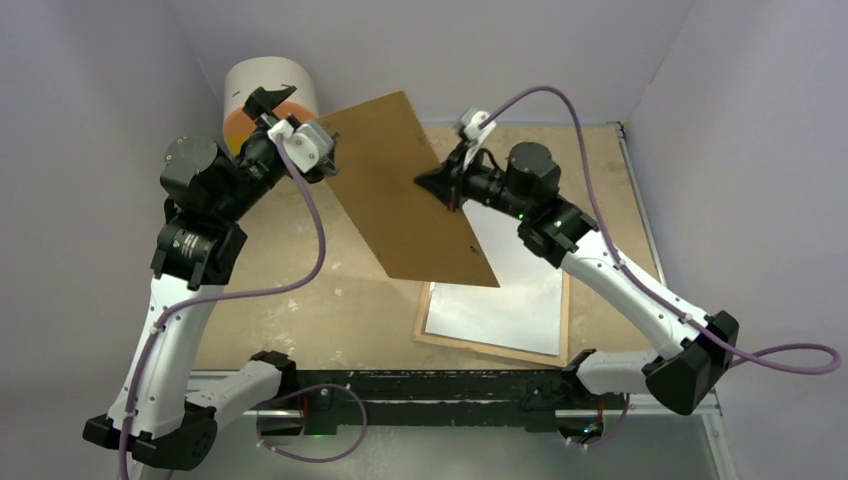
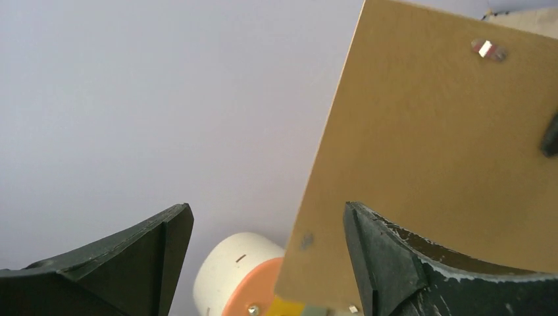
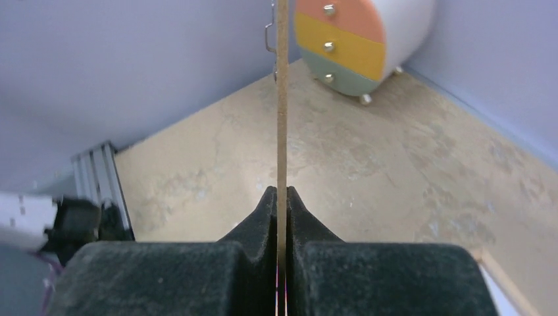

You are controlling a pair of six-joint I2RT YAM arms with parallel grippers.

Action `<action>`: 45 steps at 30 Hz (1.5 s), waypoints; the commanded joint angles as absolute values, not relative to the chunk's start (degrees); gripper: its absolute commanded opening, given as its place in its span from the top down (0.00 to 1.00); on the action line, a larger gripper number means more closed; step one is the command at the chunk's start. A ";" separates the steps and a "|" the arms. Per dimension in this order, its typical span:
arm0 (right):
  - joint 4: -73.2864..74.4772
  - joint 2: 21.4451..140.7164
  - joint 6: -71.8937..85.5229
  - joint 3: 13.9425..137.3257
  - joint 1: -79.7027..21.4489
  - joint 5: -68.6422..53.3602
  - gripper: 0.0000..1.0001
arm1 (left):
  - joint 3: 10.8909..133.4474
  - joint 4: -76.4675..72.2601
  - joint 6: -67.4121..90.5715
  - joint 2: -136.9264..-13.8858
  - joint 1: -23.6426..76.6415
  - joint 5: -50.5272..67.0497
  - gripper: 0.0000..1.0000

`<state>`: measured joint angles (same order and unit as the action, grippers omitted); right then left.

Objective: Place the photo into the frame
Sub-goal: Turn over the photo frame item at the center of the board, then move the photo frame to the center of the board.

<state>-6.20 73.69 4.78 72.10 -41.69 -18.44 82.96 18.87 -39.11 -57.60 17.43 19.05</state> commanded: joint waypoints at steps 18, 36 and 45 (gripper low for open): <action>-7.78 69.57 50.10 71.44 -5.57 -41.48 1.00 | 73.36 27.52 -24.10 -72.73 17.58 20.62 0.09; -13.19 53.21 68.97 58.38 6.06 -56.92 1.00 | 78.76 15.53 -2.88 -102.67 17.08 24.77 0.10; -53.84 54.72 103.93 46.25 5.98 -58.55 1.00 | 75.22 5.81 2.55 -109.73 20.77 33.21 0.05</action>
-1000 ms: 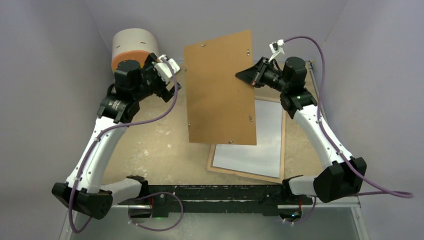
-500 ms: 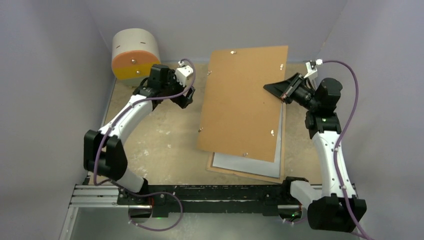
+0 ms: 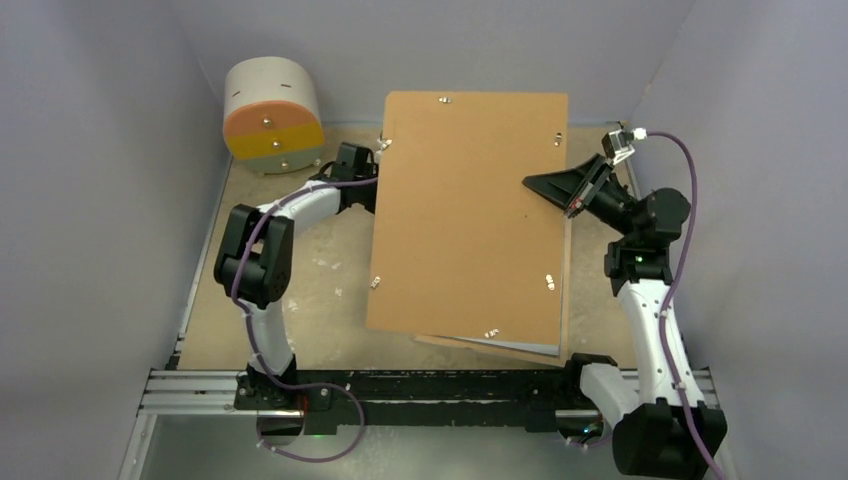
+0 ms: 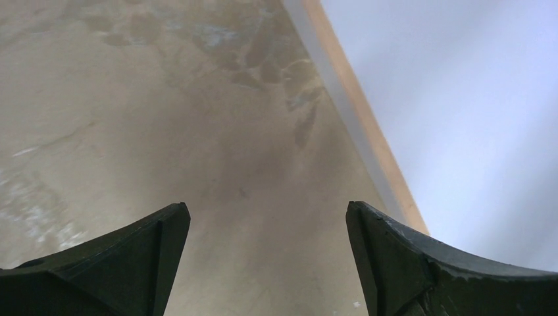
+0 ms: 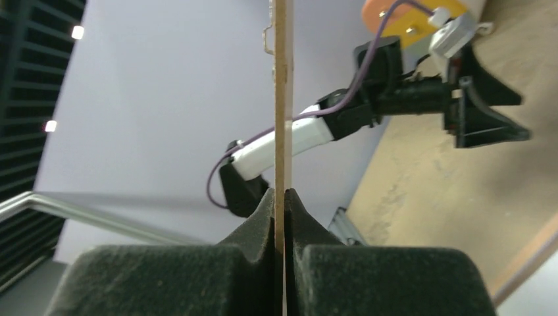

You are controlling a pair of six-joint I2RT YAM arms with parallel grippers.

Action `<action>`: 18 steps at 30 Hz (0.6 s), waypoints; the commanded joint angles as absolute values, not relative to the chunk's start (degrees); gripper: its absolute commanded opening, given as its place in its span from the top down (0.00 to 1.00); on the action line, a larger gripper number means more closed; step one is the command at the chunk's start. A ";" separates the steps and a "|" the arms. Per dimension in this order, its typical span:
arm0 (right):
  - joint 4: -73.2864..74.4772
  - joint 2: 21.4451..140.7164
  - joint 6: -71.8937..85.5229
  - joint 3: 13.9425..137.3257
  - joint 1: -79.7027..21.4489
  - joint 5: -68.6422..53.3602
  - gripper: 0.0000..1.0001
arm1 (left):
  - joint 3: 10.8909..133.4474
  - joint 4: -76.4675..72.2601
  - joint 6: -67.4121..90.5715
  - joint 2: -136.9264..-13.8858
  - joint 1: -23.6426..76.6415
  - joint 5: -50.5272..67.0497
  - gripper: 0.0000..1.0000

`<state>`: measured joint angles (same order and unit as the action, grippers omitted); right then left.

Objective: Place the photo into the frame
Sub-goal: Move the photo frame to the center of the board.

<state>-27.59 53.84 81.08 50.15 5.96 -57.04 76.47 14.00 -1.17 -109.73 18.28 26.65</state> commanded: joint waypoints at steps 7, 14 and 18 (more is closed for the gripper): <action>-62.07 56.20 110.72 44.83 5.89 -57.71 1.00 | 71.14 -2.60 5.75 -111.26 23.28 33.24 0.04; -62.79 55.77 110.65 42.28 5.45 -58.53 1.00 | 70.79 -4.78 6.22 -114.25 24.72 28.49 0.12; -63.92 56.60 111.46 42.00 5.44 -58.80 1.00 | 71.72 -5.89 7.08 -116.05 25.46 27.84 0.15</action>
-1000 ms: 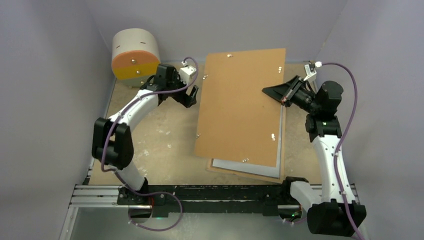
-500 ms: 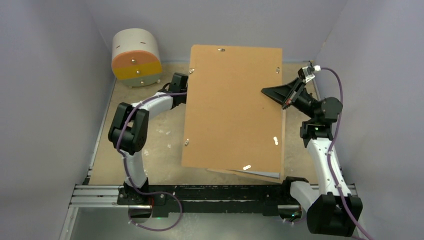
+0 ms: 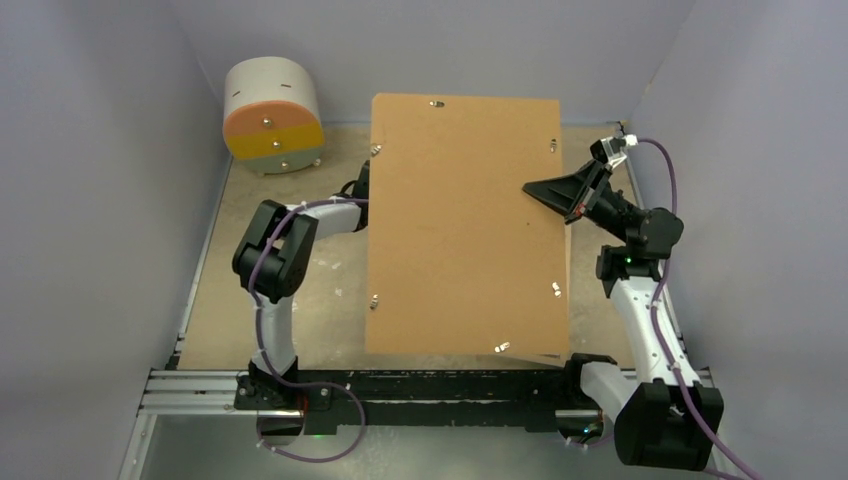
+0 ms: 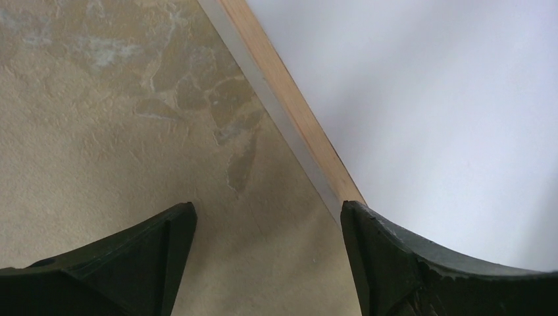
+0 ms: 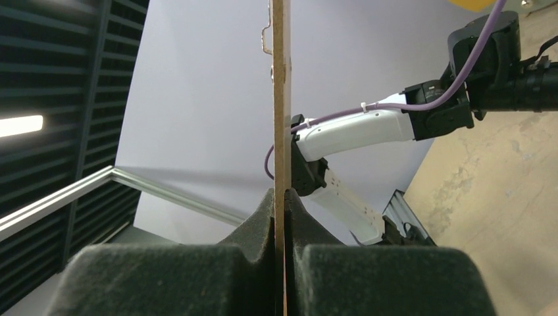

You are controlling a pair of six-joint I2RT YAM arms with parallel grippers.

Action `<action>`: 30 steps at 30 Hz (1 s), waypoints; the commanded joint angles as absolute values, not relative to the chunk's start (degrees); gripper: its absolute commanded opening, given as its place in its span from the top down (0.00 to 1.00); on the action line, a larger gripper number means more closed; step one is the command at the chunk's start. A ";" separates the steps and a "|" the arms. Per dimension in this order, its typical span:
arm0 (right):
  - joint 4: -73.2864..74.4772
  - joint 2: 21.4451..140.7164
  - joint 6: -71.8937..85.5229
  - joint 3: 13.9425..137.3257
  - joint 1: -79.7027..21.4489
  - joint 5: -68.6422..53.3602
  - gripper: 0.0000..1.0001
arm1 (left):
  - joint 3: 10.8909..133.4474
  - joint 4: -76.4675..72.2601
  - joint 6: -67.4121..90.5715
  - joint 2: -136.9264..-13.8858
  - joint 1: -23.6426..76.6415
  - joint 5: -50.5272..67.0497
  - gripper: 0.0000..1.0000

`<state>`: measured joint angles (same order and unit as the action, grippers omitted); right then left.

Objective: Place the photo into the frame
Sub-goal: Move the photo frame to the center of the board.

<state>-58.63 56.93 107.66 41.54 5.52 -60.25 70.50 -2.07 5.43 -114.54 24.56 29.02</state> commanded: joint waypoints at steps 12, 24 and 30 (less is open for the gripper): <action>-63.50 57.96 109.78 41.21 5.44 -59.27 1.00 | 72.34 -8.80 9.60 -117.44 27.41 28.48 0.20; -55.92 56.82 103.77 39.40 5.41 -60.58 1.00 | 71.64 -7.50 6.13 -118.01 28.40 25.25 0.30; -54.42 56.34 102.64 38.75 5.45 -60.85 1.00 | 71.44 -8.21 5.83 -117.14 30.20 25.90 0.28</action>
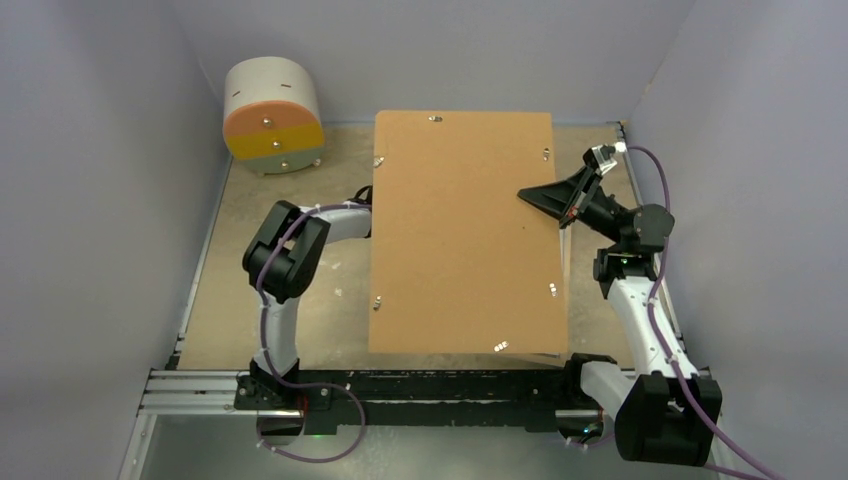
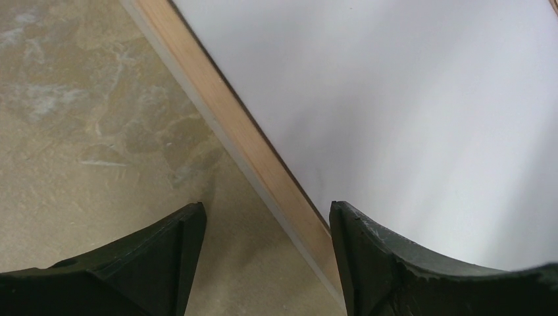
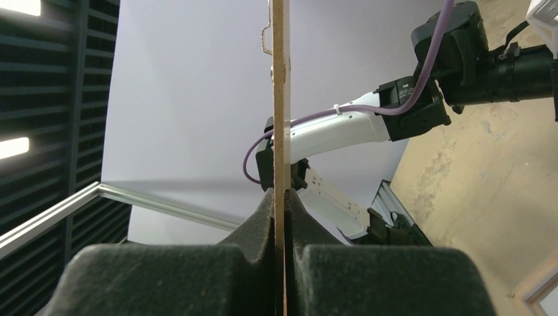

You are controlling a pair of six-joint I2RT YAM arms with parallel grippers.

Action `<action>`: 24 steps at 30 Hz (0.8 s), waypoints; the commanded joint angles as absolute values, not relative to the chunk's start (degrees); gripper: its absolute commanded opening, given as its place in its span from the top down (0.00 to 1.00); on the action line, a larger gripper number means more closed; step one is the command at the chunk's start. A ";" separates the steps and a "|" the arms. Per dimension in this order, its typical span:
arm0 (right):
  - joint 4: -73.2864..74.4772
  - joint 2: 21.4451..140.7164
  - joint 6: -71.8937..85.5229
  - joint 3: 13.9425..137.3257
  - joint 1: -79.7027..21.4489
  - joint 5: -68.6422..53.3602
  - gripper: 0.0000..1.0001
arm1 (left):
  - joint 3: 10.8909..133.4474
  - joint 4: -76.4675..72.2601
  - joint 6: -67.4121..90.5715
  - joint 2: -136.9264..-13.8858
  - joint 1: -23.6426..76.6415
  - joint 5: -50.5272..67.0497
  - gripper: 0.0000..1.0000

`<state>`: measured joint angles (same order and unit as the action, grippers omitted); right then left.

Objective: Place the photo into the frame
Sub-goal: Move the photo frame to the center of the board.

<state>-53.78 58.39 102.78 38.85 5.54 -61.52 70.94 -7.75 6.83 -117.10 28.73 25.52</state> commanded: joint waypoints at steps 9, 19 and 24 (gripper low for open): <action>-54.40 56.50 102.36 37.97 5.45 -60.56 1.00 | 74.17 -3.26 1.52 -119.95 32.19 15.85 0.35; -54.69 56.80 101.80 37.33 5.45 -60.14 1.00 | 73.71 -3.25 0.47 -118.14 30.94 12.12 0.40; -54.98 56.91 101.56 36.53 5.45 -60.19 1.00 | 73.05 -3.45 0.37 -117.36 29.36 10.82 0.40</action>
<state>-52.23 57.95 100.64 36.71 5.54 -61.47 73.49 -5.76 1.87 -118.41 31.88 15.38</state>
